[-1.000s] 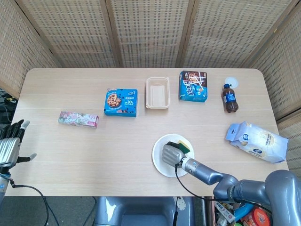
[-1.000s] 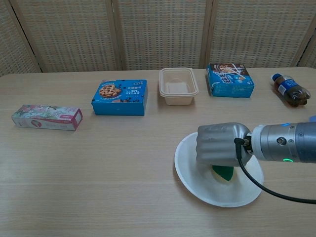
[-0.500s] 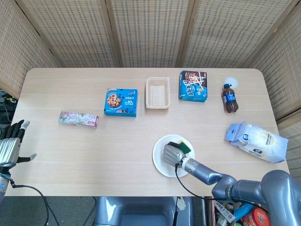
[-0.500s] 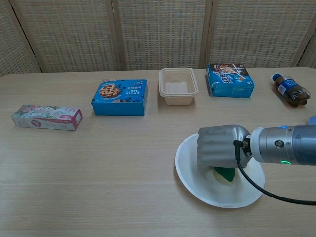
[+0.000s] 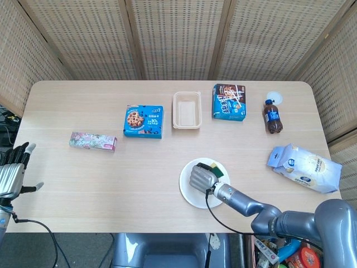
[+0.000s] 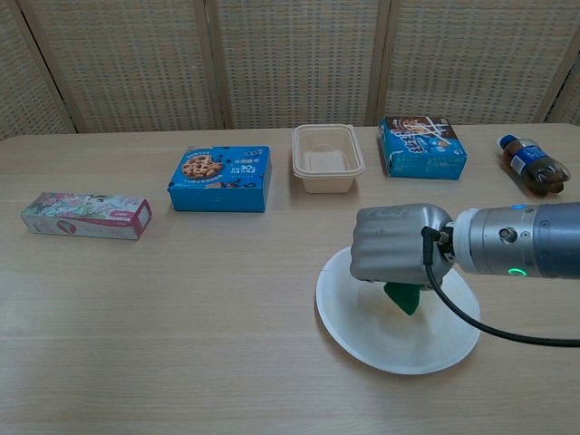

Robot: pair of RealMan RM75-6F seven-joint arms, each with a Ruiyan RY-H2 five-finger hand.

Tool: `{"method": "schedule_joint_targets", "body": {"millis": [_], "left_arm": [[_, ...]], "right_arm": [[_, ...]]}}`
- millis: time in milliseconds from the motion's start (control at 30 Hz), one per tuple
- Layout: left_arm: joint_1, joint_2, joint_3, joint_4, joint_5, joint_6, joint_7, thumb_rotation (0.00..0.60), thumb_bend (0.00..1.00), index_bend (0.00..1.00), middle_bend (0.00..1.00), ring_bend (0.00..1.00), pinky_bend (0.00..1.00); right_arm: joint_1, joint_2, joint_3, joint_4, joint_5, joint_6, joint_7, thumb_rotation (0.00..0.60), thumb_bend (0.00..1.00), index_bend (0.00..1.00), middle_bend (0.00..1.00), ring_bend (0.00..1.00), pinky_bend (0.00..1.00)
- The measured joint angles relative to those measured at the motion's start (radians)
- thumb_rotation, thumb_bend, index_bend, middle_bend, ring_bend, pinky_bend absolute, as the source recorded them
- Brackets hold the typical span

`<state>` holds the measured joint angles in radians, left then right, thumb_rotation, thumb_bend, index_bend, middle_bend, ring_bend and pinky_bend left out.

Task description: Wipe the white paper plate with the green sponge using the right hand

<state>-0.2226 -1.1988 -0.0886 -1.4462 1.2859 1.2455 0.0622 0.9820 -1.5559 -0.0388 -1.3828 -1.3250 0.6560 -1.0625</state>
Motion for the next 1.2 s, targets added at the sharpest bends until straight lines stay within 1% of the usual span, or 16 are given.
{"method": "schedule_joint_targets", "body": {"millis": [233,467,700,767,867,967,1000,1033,1100,1133,1200], "left_arm": [[-0.002,-0.002,0.000,0.002,-0.003,-0.005,0.002,0.600,0.00,0.00,0.00,0.00,0.00],[-0.001,0.001,-0.001,0.005,-0.007,-0.008,-0.005,0.600,0.00,0.00,0.00,0.00,0.00],[-0.002,0.001,-0.002,0.006,-0.009,-0.011,-0.008,0.600,0.00,0.00,0.00,0.00,0.00],[-0.002,0.001,-0.002,0.006,-0.009,-0.011,-0.007,0.600,0.00,0.00,0.00,0.00,0.00],[-0.002,0.001,0.000,0.004,-0.008,-0.012,-0.007,0.600,0.00,0.00,0.00,0.00,0.00],[-0.002,0.002,0.001,0.002,-0.005,-0.011,-0.007,0.600,0.00,0.00,0.00,0.00,0.00],[-0.002,0.002,0.002,0.000,-0.004,-0.011,-0.008,0.600,0.00,0.00,0.00,0.00,0.00],[-0.002,0.003,0.003,-0.001,-0.003,-0.011,-0.008,0.600,0.00,0.00,0.00,0.00,0.00],[-0.001,0.004,0.004,-0.003,-0.002,-0.011,-0.008,0.600,0.00,0.00,0.00,0.00,0.00],[-0.001,0.004,0.004,-0.005,-0.002,-0.011,-0.008,0.600,0.00,0.00,0.00,0.00,0.00],[-0.001,0.005,0.005,-0.007,-0.001,-0.011,-0.007,0.600,0.00,0.00,0.00,0.00,0.00]], "right_arm": [[0.012,-0.050,-0.015,0.043,0.032,-0.041,0.010,0.600,0.67,0.63,0.66,0.56,0.74],[0.018,-0.094,-0.026,0.104,0.050,-0.054,0.027,0.600,0.67,0.63,0.66,0.56,0.74],[0.021,-0.086,-0.023,0.090,0.036,-0.032,0.071,0.600,0.67,0.63,0.66,0.56,0.72],[0.020,-0.073,-0.013,0.069,0.024,-0.013,0.100,0.600,0.67,0.63,0.66,0.56,0.69],[0.019,-0.050,0.005,0.036,0.006,0.014,0.159,0.600,0.67,0.63,0.66,0.56,0.60],[0.015,-0.024,0.031,0.002,-0.009,0.039,0.248,0.600,0.67,0.63,0.66,0.56,0.49],[0.015,-0.016,0.039,-0.008,-0.016,0.046,0.280,0.600,0.67,0.63,0.66,0.56,0.43],[0.015,-0.006,0.050,-0.018,-0.028,0.056,0.327,0.600,0.67,0.63,0.66,0.56,0.38],[0.015,0.009,0.063,-0.029,-0.045,0.066,0.408,0.600,0.67,0.63,0.66,0.56,0.30],[0.015,0.017,0.072,-0.036,-0.054,0.071,0.469,0.600,0.67,0.63,0.66,0.56,0.26],[0.013,0.026,0.086,-0.043,-0.062,0.076,0.575,0.600,0.67,0.63,0.66,0.56,0.20]]}}
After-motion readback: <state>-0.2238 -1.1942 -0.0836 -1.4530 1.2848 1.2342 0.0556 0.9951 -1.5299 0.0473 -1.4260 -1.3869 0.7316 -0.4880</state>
